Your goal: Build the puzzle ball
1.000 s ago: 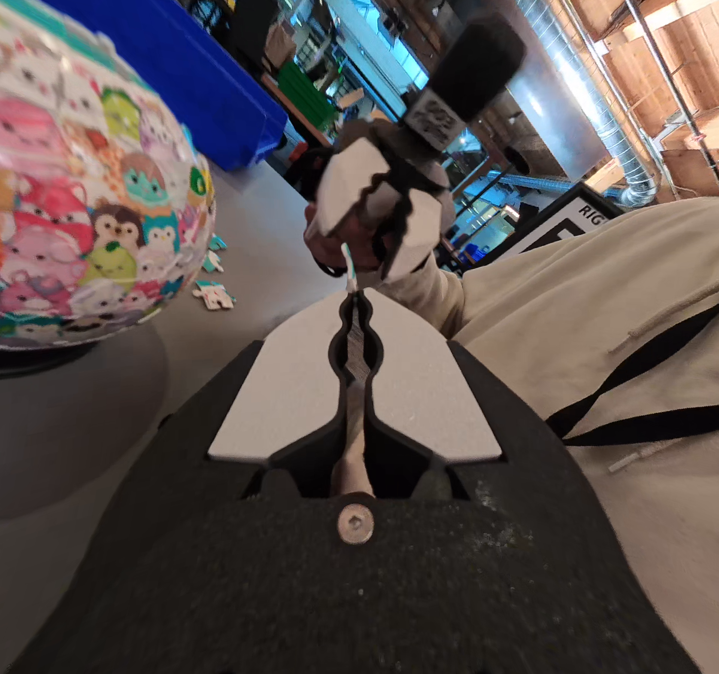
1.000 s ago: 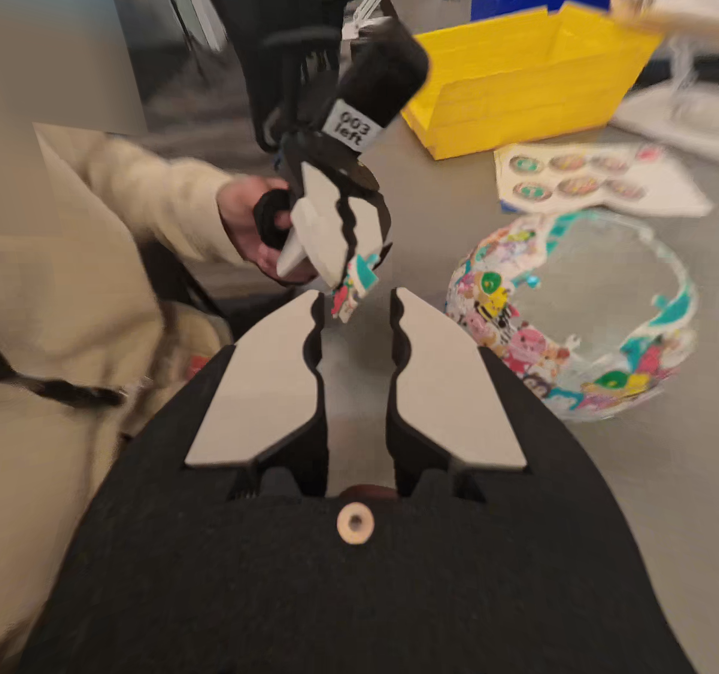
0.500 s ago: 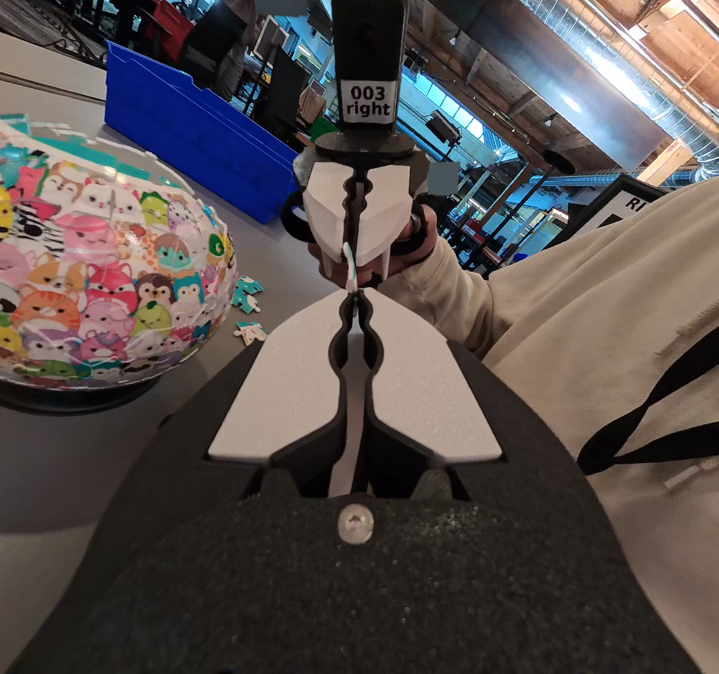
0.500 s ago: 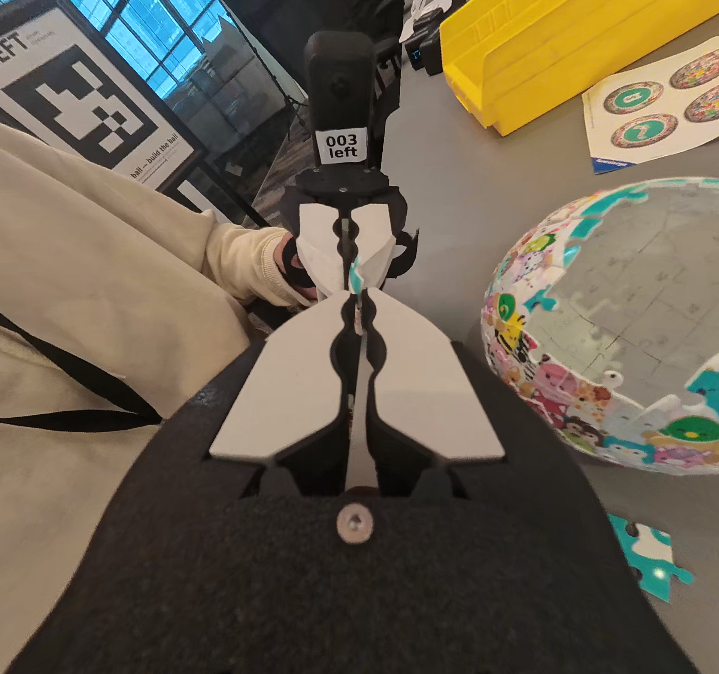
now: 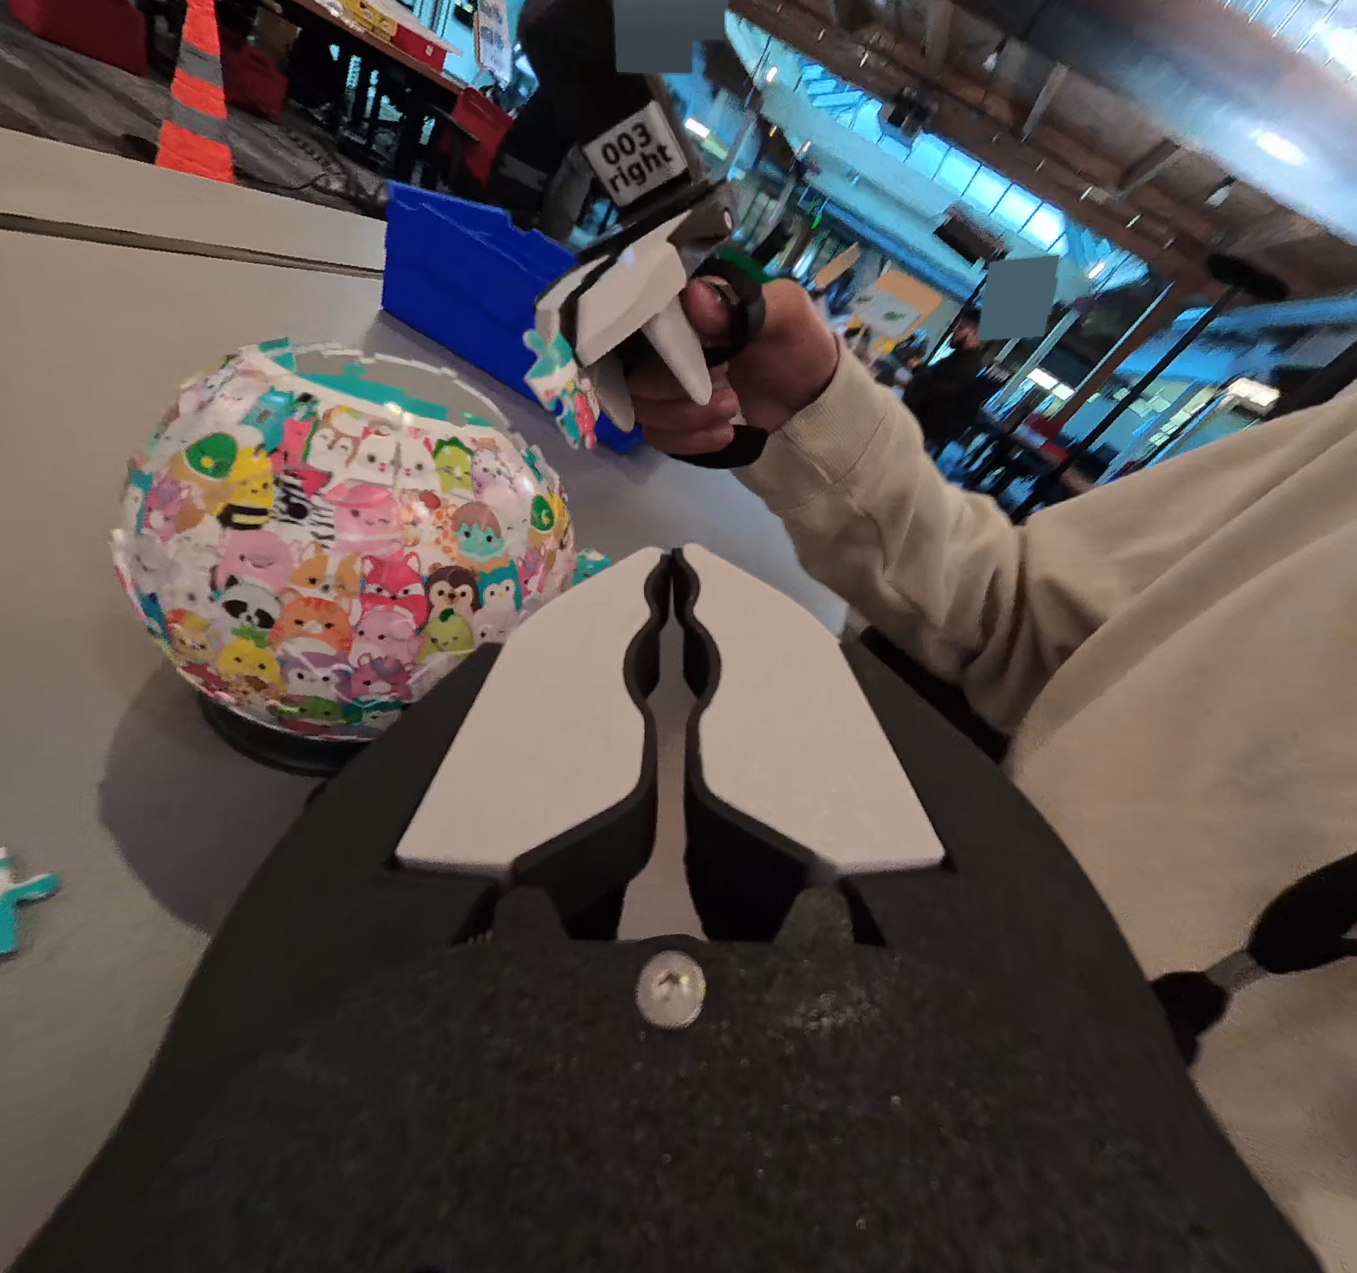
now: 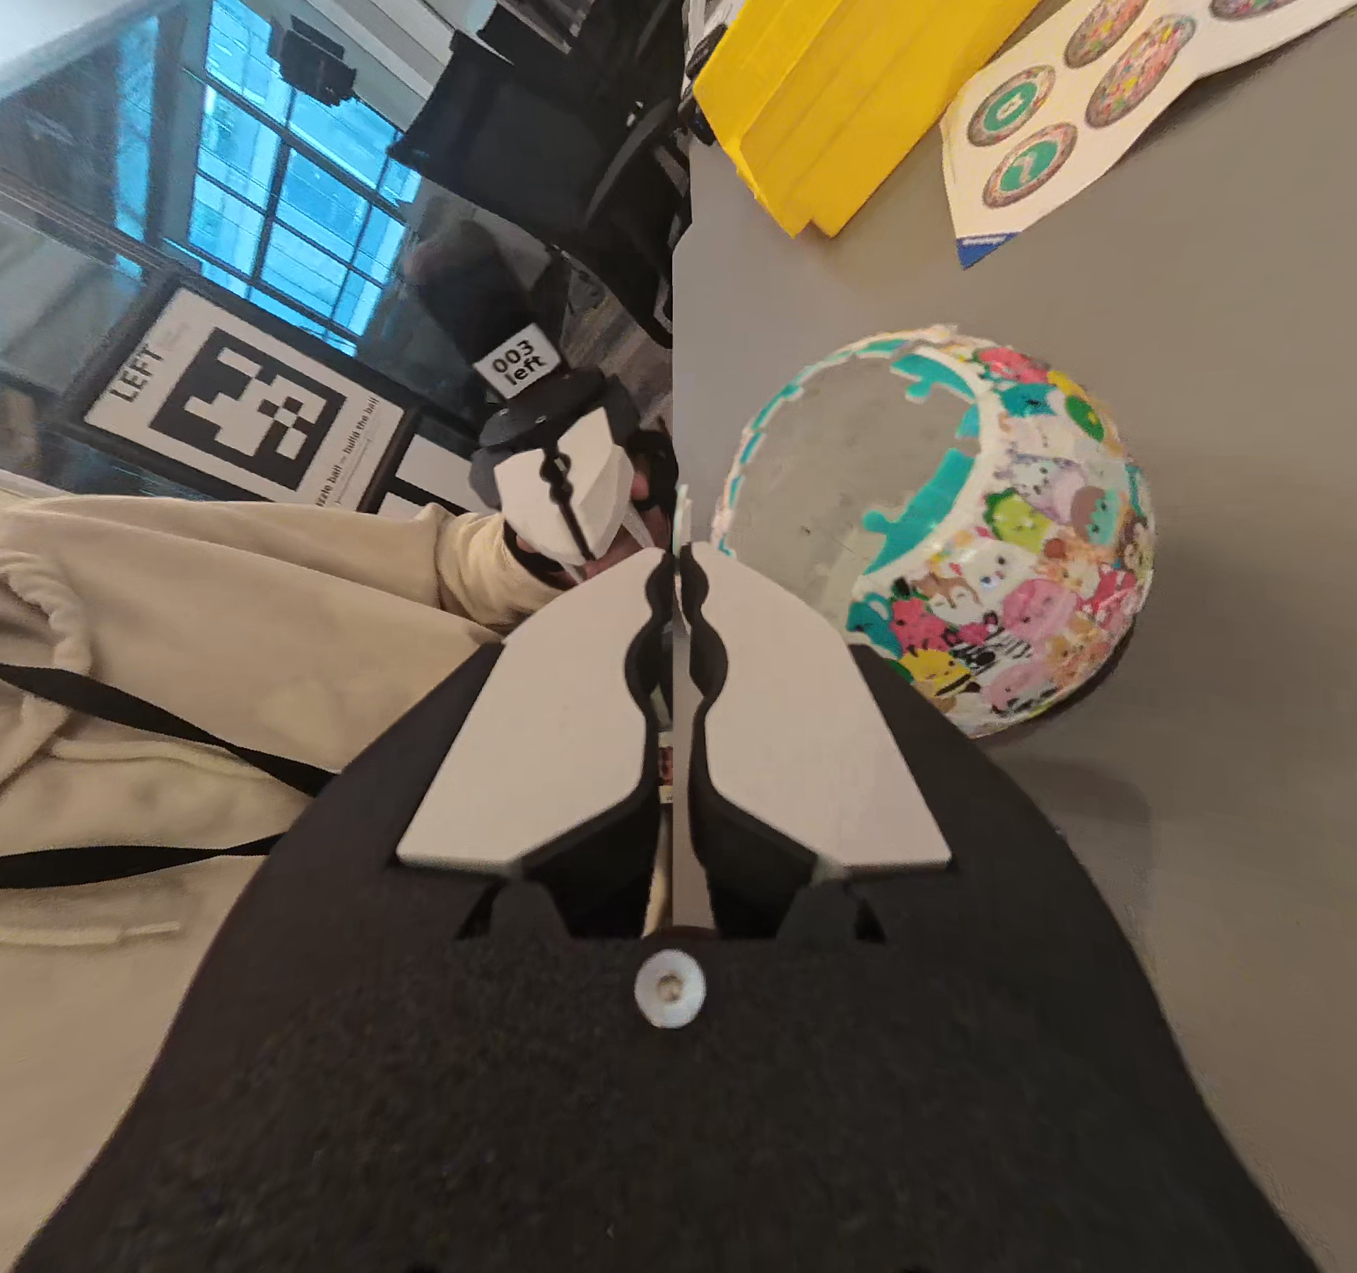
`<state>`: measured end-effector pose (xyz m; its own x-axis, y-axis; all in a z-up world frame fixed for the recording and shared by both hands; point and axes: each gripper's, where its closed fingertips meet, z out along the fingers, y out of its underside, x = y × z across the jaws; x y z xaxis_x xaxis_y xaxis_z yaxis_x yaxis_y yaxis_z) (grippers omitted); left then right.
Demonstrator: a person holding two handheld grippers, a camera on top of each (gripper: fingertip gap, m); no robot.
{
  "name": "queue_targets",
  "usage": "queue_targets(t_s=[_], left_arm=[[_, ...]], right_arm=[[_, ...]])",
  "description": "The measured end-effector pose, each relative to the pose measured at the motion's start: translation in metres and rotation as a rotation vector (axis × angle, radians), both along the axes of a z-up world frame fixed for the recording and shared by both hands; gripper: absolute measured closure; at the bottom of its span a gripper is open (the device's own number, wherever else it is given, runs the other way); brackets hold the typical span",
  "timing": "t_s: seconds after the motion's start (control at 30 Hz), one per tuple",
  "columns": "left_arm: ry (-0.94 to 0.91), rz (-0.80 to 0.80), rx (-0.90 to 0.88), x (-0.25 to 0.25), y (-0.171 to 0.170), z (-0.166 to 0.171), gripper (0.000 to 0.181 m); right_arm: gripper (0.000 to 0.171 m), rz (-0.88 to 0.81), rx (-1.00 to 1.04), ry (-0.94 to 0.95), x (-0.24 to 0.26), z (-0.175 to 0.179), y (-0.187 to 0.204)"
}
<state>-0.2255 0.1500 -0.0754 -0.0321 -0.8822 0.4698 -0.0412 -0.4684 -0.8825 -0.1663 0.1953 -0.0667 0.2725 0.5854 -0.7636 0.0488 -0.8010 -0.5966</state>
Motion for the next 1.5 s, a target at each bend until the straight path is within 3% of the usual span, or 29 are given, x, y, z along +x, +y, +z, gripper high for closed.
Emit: queue_targets(t_s=[0.23,0.8,1.2,1.4,1.5], left_arm=[[0.198,0.074,0.242,0.018,0.010,-0.010,0.181],[0.504,0.165,0.505,0.054,0.036,-0.009,0.181],[0.588,0.172,0.558,0.059,0.036,-0.016,0.181],[0.577,0.168,0.538,0.060,0.035,-0.017,0.181],[0.577,0.170,0.540,0.060,0.034,-0.018,0.181]], right_arm=[[0.169,0.022,-0.067,0.074,-0.003,-0.018,0.001],[0.169,0.022,-0.019,0.108,-0.002,-0.021,0.004],[0.168,0.002,0.044,0.065,-0.002,-0.023,0.004],[0.155,-0.046,0.146,-0.038,0.005,-0.018,0.002],[0.167,-0.112,0.318,-0.093,0.014,-0.003,-0.001]])
